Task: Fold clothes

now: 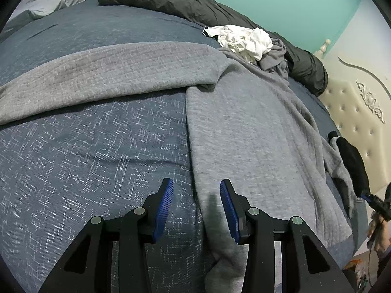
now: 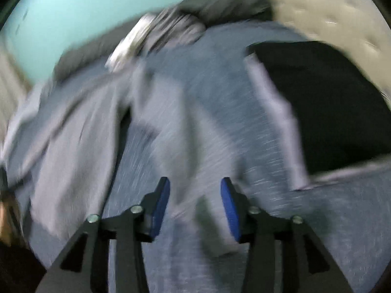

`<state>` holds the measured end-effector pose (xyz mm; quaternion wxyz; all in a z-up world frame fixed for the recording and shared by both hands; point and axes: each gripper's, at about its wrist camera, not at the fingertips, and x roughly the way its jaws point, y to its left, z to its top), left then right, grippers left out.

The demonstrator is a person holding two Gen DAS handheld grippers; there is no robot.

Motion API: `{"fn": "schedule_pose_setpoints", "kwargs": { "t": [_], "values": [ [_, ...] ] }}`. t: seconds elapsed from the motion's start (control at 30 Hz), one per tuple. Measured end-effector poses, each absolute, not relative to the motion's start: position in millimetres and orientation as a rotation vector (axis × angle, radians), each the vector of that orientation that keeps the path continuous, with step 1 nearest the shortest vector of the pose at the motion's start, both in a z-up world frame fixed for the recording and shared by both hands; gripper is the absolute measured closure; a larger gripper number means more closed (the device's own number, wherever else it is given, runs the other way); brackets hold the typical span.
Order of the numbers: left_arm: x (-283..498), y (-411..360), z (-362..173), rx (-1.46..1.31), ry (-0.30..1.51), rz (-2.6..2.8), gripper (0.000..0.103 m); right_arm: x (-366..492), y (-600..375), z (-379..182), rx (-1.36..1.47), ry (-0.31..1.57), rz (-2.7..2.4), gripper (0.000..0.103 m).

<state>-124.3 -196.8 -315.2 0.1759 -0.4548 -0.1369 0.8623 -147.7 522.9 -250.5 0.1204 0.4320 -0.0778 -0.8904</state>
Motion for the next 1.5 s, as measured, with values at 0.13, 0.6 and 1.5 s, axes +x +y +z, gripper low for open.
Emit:
{"fn": "schedule_pose_setpoints", "kwargs": {
  "t": [0.13,0.6,1.5],
  "values": [
    [-124,-196,-315,-1.287,-0.384,2.440,0.059,-156,553,-256,1.348,-0.313,-2.668,0.051],
    [-126,-200,-316,-1.295,-0.392,2.446,0.059,-152,508,-282,1.397,-0.115,-2.593,0.096],
    [-137,-192,-326,-1.353,-0.349,2.436,0.059,-295,614,-141,1.354,0.016,-3.129,0.097]
  ]
}}
